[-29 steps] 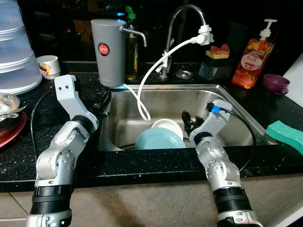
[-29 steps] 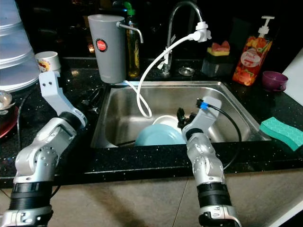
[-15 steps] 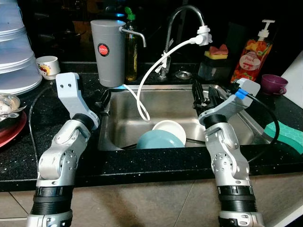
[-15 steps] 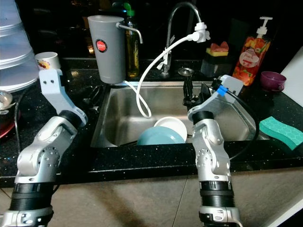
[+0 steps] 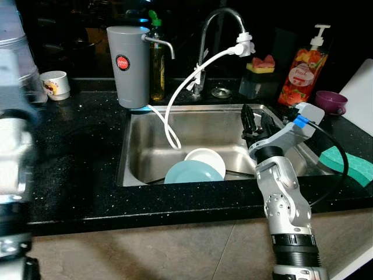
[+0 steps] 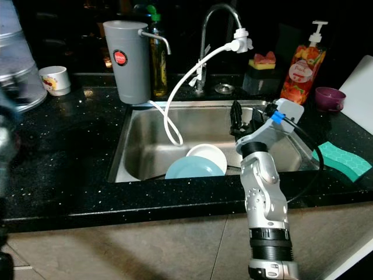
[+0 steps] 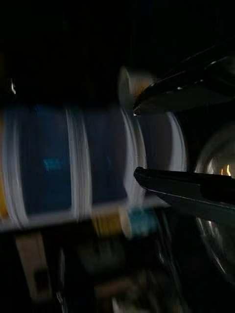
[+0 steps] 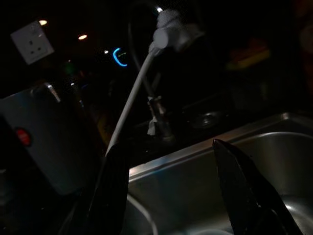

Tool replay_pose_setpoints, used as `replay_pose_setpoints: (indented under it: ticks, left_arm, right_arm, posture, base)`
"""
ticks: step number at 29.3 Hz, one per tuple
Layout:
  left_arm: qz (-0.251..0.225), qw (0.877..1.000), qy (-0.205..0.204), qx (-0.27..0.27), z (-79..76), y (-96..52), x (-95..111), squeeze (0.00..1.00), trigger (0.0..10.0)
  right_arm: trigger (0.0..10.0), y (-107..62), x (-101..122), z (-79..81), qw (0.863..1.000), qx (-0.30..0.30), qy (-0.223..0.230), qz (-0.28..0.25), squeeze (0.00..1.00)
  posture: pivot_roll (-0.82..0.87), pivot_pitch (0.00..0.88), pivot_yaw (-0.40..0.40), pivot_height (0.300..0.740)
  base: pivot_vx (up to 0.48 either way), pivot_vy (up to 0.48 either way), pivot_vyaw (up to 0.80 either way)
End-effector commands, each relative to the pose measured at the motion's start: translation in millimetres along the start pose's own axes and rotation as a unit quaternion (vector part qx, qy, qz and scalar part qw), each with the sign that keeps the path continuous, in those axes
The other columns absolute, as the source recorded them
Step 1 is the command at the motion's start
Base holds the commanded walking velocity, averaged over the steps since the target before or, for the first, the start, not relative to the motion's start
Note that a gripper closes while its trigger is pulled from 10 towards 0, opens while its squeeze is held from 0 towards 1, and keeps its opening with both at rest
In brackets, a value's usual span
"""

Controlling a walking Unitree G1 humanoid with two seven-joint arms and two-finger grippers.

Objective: Kitchen organization

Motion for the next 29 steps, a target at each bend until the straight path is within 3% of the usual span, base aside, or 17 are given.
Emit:
replay_pose_setpoints:
  ticks: [1, 2, 4, 9, 11, 17, 21, 25, 26, 27, 29]
  left_arm:
    - [0.007, 0.998, 0.020, 0.053, 24.3, 6.0, -4.1, 0.00, 10.0]
    - [0.007, 0.998, 0.020, 0.053, 24.3, 6.0, -4.1, 0.00, 10.0]
    - [0.024, 0.994, 0.032, 0.101, 45.8, 10.8, -10.2, 0.00, 10.0]
    - [0.049, 0.986, 0.037, 0.157, 65.9, 12.4, -19.9, 0.00, 10.0]
    - [0.062, 0.976, 0.048, 0.204, 86.8, 13.1, -25.7, 0.00, 10.0]
    - [0.080, 0.965, 0.052, 0.244, 106.9, 12.4, -31.7, 0.00, 10.0]
    - [0.138, 0.940, 0.037, 0.308, 133.9, -0.9, -56.0, 0.00, 10.0]
    - [0.138, 0.946, 0.050, 0.290, 127.9, -3.0, -60.2, 0.00, 10.0]
    - [0.123, 0.965, 0.055, 0.226, 105.3, 1.8, -59.3, 0.00, 10.0]
    - [0.123, 0.965, 0.055, 0.226, 105.3, 1.8, -59.3, 0.00, 10.0]
    - [0.102, 0.980, 0.045, 0.165, 82.3, 6.8, -54.3, 0.00, 10.0]
  right_arm:
    - [10.0, -1.2, -1.2, -3.6, 1.000, -0.007, -0.007, 0.003, 0.00]
    - [10.0, -1.2, -1.2, -3.6, 1.000, -0.007, -0.007, 0.003, 0.00]
    - [10.0, -1.3, -1.0, -5.5, 1.000, -0.009, -0.008, 0.004, 0.00]
    - [10.0, -1.1, -0.5, -7.0, 1.000, -0.011, -0.010, 0.004, 0.00]
    - [10.0, -1.0, -0.1, -7.7, 1.000, -0.012, -0.010, 0.004, 0.00]
    - [10.0, -0.9, -0.6, -8.5, 1.000, -0.012, -0.011, 0.006, 0.00]
    - [10.0, -0.1, -2.5, -8.0, 1.000, -0.011, -0.011, 0.009, 0.00]
    - [10.0, 0.2, -3.3, -7.3, 1.000, -0.010, -0.010, 0.011, 0.00]
    - [10.0, 0.7, -4.2, -7.0, 1.000, -0.009, -0.010, 0.013, 0.00]
    - [10.0, 0.7, -4.2, -7.0, 1.000, -0.009, -0.010, 0.013, 0.00]
    - [10.0, 1.0, -4.2, -6.7, 1.000, -0.008, -0.010, 0.013, 0.00]
  posture:
    - [0.05, 0.138, -0.032, 0.740]
    - [0.05, 0.138, -0.032, 0.740]
    - [0.05, 0.138, -0.032, 0.740]
    - [0.05, 0.138, -0.032, 0.740]
    - [0.05, 0.138, -0.037, 0.740]
    - [0.05, 0.139, -0.039, 0.740]
    - [0.05, 0.139, -0.039, 0.740]
    - [0.06, 0.143, -0.046, 0.740]
    - [0.06, 0.142, -0.049, 0.740]
    - [0.06, 0.142, -0.049, 0.740]
    - [0.06, 0.142, -0.049, 0.740]
  base:
    - [0.000, 0.000, 0.00]
    - [0.000, 0.000, 0.00]
    - [0.000, 0.000, 0.00]
    - [0.000, 0.000, 0.00]
    - [0.000, 0.000, 0.00]
    - [0.000, 0.000, 0.00]
    - [0.000, 0.000, 0.00]
    - [0.000, 0.000, 0.00]
    - [0.000, 0.000, 0.00]
    - [0.000, 0.000, 0.00]
    - [0.000, 0.000, 0.00]
Point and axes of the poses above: a point about 5 cm out from each wrist's last joint towards the gripper, its own y axis pointing out of the wrist towards the gripper, its own x axis along the axis of the wrist's last joint, z = x × y, the point moved 2 cm from there along y, pointing out of the wrist towards the gripper, and after that the axes turned 8 degrees about y, right-handed, at the moved point
